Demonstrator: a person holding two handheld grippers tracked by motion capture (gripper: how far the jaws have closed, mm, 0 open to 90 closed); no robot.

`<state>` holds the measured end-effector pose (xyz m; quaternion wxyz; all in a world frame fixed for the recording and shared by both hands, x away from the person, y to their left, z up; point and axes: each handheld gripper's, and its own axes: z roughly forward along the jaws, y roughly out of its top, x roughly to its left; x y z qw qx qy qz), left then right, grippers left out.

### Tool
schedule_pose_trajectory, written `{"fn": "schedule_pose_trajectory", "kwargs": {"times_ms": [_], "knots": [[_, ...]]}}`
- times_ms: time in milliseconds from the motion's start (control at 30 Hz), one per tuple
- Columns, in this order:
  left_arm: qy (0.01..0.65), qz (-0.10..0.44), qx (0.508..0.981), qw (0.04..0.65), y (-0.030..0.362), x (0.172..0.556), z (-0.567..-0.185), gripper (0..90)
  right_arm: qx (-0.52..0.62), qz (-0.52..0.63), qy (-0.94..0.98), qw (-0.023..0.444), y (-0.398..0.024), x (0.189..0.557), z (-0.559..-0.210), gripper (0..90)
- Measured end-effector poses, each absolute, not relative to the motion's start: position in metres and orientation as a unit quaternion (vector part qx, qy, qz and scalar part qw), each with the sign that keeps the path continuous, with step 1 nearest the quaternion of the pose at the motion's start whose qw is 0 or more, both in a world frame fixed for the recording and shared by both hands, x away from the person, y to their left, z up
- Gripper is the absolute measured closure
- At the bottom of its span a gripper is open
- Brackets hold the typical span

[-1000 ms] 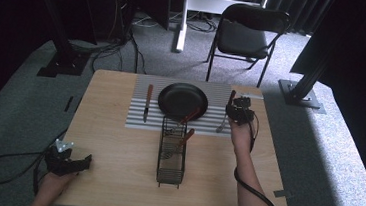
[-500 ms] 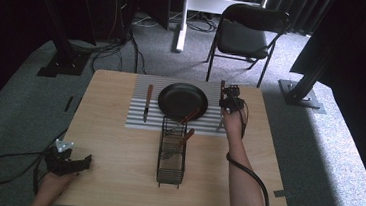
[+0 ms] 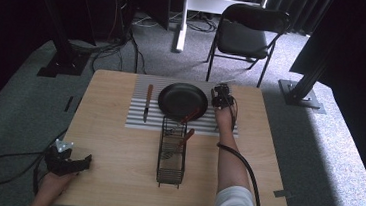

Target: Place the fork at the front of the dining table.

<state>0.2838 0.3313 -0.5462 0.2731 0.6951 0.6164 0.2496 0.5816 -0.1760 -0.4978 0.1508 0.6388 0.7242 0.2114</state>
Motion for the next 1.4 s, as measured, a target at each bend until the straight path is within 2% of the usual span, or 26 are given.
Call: {"fn": "schedule_pose_trajectory", "kwargs": {"times_ms": [267, 367, 600, 700, 733, 833, 1033, 1200, 1400], "knots": [[0.616, 0.25, 0.695, 0.273, 0.331, 0.284, -0.546, 1.3, 0.647, 0.208, 0.719, 0.145, -0.172, 0.587, -0.504, 79.7], [0.616, 0.25, 0.696, 0.273, 0.331, 0.284, -0.546, 1.3, 0.642, 0.216, 0.722, 0.144, -0.173, 0.582, -0.498, 70.0], [0.616, 0.25, 0.696, 0.272, 0.331, 0.284, -0.546, 1.4, 0.629, 0.251, 0.722, 0.143, -0.187, 0.552, -0.476, 68.6], [0.616, 0.25, 0.696, 0.272, 0.331, 0.284, -0.546, 1.3, 0.627, 0.269, 0.718, 0.136, -0.192, 0.533, -0.476, 60.2], [0.616, 0.25, 0.695, 0.273, 0.331, 0.284, -0.546, 1.3, 0.627, 0.271, 0.718, 0.134, -0.193, 0.528, -0.477, 59.9], [0.616, 0.25, 0.696, 0.273, 0.331, 0.284, -0.546, 1.3, 0.623, 0.26, 0.726, 0.132, -0.195, 0.518, -0.484, 62.8], [0.616, 0.25, 0.696, 0.273, 0.331, 0.284, -0.546, 1.3, 0.624, 0.251, 0.729, 0.126, -0.194, 0.515, -0.493, 80.1], [0.616, 0.25, 0.695, 0.273, 0.331, 0.284, -0.546, 1.3, 0.623, 0.239, 0.735, 0.119, -0.191, 0.519, -0.5, 84.5], [0.616, 0.25, 0.696, 0.273, 0.331, 0.284, -0.546, 1.3, 0.643, 0.246, 0.716, 0.118, -0.204, 0.518, -0.504, 85.0]]}}
